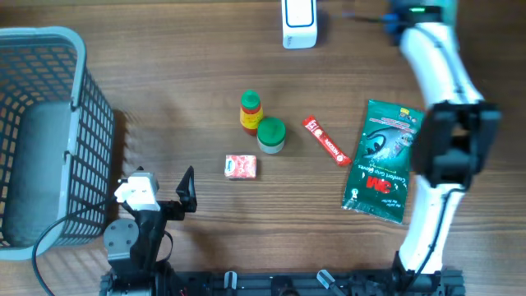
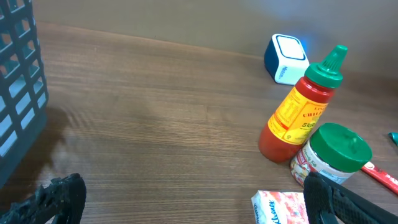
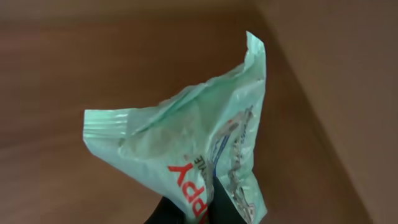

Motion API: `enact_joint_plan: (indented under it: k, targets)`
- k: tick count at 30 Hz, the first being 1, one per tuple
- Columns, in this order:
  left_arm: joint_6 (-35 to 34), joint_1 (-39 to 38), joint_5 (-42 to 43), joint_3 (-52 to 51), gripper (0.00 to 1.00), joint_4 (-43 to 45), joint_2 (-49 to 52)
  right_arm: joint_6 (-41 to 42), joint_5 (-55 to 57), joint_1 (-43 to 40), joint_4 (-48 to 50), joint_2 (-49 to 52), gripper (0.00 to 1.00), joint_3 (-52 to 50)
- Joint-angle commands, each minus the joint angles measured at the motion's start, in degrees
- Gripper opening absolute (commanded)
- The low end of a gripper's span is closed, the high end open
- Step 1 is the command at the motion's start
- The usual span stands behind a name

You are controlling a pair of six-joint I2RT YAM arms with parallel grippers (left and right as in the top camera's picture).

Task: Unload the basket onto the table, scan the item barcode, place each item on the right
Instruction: 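Carry the wipes pack past the right table edge and release it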

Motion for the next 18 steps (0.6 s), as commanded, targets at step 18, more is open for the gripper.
enact_joint_plan:
  k: [18]
  targets:
    - [1.14, -0.26, -0.79, -0.63, 1.00, 0.02, -0.15, 10.67, -14.97, -35.63, -8.11, 3.45, 0.42, -3.89]
